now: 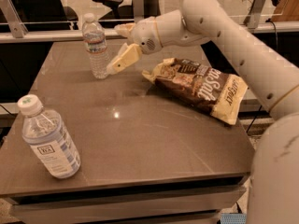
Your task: Knock water bottle over
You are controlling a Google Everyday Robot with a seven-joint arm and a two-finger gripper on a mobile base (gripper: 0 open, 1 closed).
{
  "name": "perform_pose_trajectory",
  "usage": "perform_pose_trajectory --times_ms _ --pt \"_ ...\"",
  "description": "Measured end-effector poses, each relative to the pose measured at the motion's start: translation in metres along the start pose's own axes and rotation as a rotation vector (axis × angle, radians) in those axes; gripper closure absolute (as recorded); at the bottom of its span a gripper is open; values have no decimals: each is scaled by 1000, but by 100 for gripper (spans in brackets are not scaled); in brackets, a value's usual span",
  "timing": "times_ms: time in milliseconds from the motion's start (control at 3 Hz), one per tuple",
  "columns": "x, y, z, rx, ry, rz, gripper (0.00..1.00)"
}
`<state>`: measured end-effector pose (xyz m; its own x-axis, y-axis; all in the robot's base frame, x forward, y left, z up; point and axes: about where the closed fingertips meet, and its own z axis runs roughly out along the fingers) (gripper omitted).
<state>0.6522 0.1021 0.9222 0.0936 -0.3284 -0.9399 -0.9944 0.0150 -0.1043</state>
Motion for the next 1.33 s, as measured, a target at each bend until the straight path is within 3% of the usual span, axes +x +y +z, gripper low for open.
perform_pose_trajectory --times_ms 667,1000,1333 --pt "-13 -18 65 -172 -169 -43 0" --pt "-17 -17 77 -255 -236 -77 0" --pt "-14 -11 71 -296 -263 -97 18"
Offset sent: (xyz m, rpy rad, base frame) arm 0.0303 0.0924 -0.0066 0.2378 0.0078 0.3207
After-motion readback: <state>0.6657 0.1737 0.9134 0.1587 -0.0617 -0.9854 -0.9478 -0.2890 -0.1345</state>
